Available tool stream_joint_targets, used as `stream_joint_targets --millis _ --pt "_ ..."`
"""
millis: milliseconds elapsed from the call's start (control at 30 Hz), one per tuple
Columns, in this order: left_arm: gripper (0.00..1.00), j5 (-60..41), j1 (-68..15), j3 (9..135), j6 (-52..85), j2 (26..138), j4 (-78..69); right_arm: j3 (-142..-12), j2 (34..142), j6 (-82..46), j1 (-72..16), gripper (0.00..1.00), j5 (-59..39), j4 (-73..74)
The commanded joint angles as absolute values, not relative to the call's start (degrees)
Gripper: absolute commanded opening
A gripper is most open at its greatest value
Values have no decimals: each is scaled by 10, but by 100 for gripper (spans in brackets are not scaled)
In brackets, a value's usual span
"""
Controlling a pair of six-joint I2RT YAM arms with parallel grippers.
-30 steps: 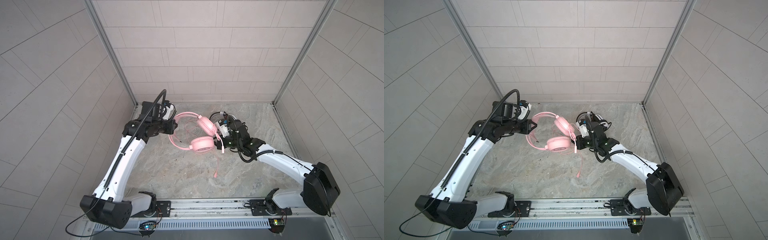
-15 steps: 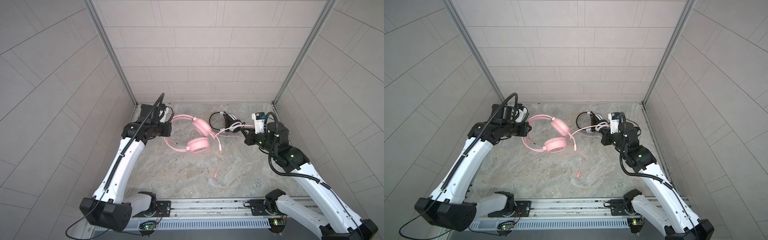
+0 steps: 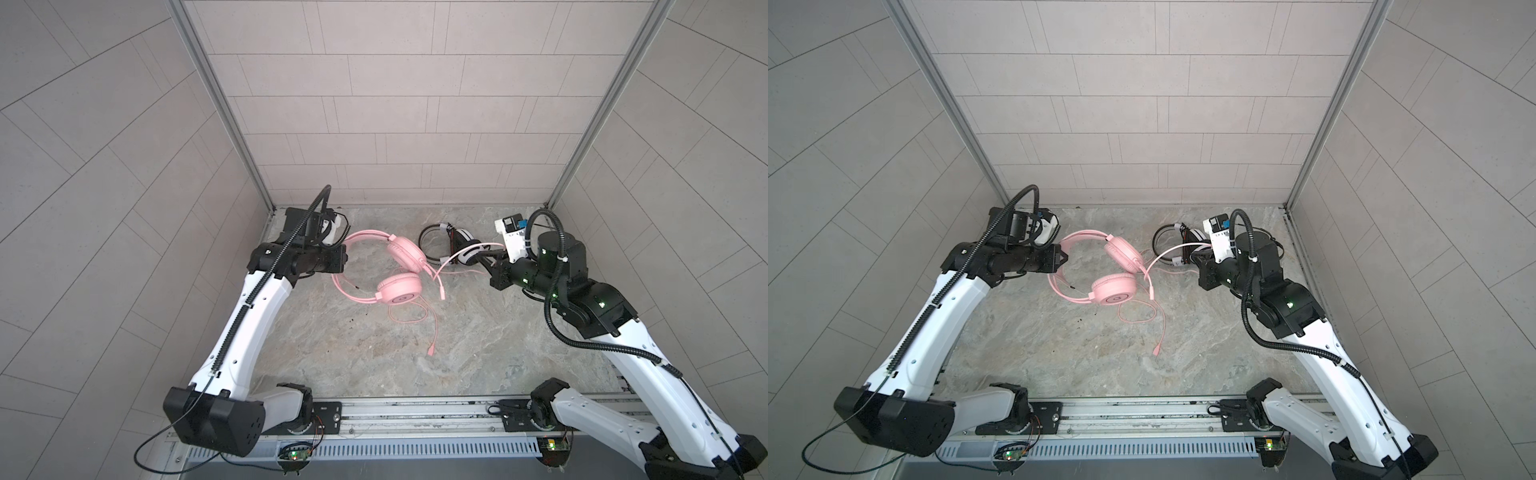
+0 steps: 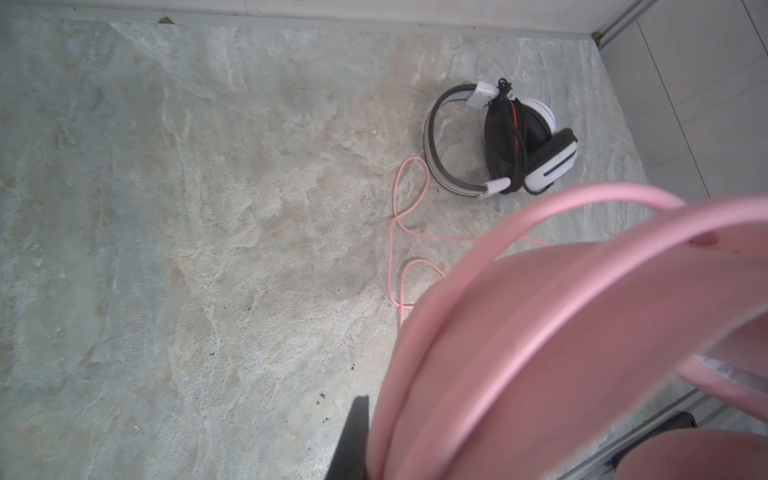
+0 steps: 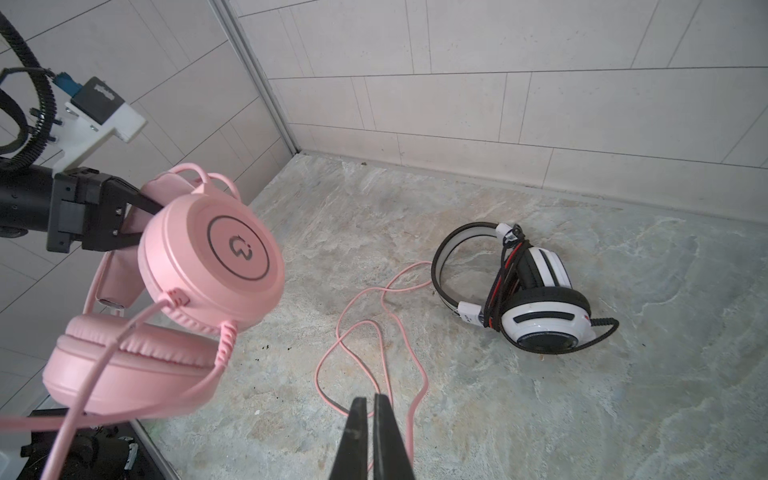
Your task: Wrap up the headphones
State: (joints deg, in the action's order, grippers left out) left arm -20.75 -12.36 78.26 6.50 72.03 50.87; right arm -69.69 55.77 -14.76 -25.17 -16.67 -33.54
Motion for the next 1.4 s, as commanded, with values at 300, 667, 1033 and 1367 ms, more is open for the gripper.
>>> stream_joint_targets --millis 300,667,1033,1367 --pt "0 -227 -268 826 -21 736 523 -776 639 -130 -263 0 -114 -367" --pt "0 -232 -369 834 -57 760 512 -750 675 -164 -264 0 -153 -319" --pt "0 -283 -399 839 -57 753 484 -730 735 -170 -289 0 -187 -301" --pt "0 -243 -399 862 -57 769 495 -734 753 -150 -304 0 -190 -332"
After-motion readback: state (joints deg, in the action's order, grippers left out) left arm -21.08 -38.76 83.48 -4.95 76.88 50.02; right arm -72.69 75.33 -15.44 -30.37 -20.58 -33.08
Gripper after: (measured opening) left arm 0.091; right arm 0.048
